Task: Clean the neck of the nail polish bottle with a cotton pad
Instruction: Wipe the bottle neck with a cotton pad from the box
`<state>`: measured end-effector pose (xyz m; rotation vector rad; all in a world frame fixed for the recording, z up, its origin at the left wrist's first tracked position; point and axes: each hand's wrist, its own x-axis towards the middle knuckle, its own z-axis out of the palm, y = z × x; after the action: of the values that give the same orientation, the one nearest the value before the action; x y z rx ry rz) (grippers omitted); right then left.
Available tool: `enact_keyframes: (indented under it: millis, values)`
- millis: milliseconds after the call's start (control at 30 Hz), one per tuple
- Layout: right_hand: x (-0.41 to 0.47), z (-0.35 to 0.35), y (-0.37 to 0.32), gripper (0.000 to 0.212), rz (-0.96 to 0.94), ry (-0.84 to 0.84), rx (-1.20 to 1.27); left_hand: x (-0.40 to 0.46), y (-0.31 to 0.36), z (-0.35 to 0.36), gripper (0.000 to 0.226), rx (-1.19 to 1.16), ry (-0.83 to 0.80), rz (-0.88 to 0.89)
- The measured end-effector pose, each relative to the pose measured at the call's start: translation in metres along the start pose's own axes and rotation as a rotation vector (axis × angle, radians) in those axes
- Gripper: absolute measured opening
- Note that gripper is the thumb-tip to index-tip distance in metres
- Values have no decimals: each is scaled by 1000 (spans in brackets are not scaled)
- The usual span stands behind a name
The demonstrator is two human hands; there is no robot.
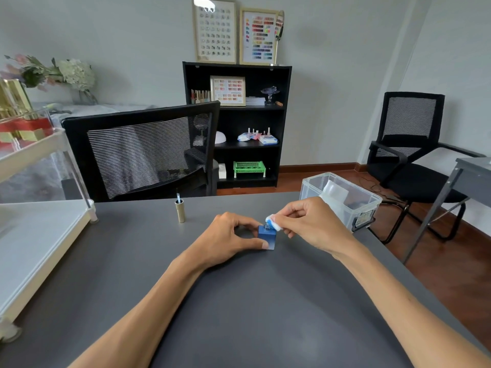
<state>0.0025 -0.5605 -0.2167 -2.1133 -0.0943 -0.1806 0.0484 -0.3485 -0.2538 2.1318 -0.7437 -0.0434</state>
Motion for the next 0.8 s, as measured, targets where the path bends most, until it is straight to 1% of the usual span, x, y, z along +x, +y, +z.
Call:
enact_keyframes:
  millis: [167, 333, 433, 467, 533, 600, 733, 800]
  values:
    - [-1, -8, 3, 13, 72, -108, 66, 0, -2, 1, 29, 7, 14, -10]
    - [-3, -13, 3, 12, 93, -191, 105, 0, 0, 2, 18, 13, 26, -7]
    - [-6, -15, 0, 13, 90, -298, 160, 0, 1, 2, 21, 4, 30, -9]
    - [-5, -16, -1, 14, 89, -302, 191, 0, 1, 1, 23, 3, 30, -9]
    - [-3, -20, 1, 15, 96, -257, 258, -1, 1, 1, 24, -1, 22, -16]
    - [-1, -23, 3, 16, 109, -211, 308, -1, 0, 1, 31, -2, 12, -25]
    - [1, -20, 8, 19, 138, -190, 368, -2, -1, -1, 40, -14, -16, 4]
    - [2, -18, 9, 19, 142, -160, 395, -2, -1, 0, 52, -39, -12, 0]
